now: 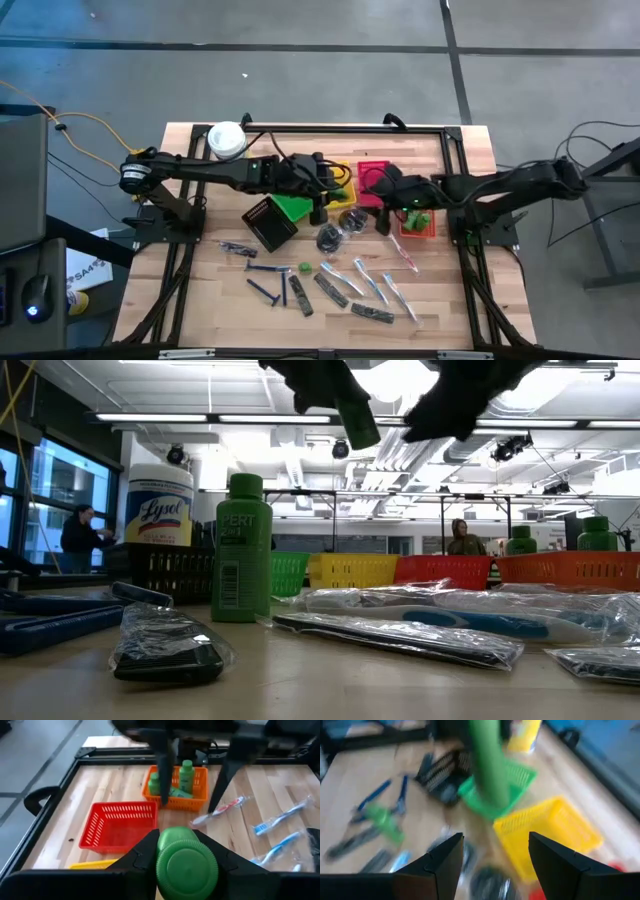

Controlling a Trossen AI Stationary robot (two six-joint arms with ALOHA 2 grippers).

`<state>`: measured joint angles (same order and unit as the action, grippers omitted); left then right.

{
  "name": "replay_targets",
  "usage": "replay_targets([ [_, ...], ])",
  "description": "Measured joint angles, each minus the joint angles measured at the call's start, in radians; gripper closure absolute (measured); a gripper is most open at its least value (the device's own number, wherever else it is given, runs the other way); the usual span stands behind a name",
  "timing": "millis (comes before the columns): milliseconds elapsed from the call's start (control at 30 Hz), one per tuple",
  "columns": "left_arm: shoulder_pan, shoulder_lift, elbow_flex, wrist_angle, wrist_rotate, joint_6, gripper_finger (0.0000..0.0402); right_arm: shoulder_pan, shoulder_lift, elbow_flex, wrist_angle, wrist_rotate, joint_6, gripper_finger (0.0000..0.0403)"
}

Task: Pick & Place Travel size toiletries
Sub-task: Put the green shampoo into the orange bin

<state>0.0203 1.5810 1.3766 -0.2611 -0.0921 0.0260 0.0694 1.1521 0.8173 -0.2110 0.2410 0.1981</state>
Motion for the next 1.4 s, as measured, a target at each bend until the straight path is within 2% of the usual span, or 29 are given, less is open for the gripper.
replay_targets([
  [167,-0.001,0.0,0.0,-0.014,0.0,0.007,0.0309,0.0,0.079,0.0,0.128,0.084,-0.02,0.0188],
  [367,-0.001,0.0,0.0,-0.02,0.0,0.024,0.0309,0.0,0.155,0.001,0.275,-0.006,-0.016,0.0188],
  [600,-0.001,0.0,0.0,-0.02,0.04,0.034,0.0309,0.0,0.261,0.001,0.441,0.025,-0.013,0.0188],
  [767,-0.001,0.0,0.0,-0.028,0.079,0.034,0.0309,0.0,0.279,0.001,0.478,0.018,0.029,0.0188],
  [900,-0.001,0.0,0.0,-0.034,0.079,0.034,0.0309,0.0,0.279,0.001,0.478,0.015,0.065,0.0218],
  [1133,-0.001,0.0,0.0,-0.035,0.114,0.029,0.0309,0.003,0.278,0.001,0.477,-0.002,0.047,0.0315],
  [1300,0.0,0.0,0.0,-0.034,0.118,0.038,0.0303,0.009,0.277,0.001,0.478,0.006,0.06,0.0319],
  [1400,-0.001,0.0,0.0,-0.029,0.099,0.05,0.0272,0.01,0.275,0.002,0.479,0.017,0.118,0.0315],
])
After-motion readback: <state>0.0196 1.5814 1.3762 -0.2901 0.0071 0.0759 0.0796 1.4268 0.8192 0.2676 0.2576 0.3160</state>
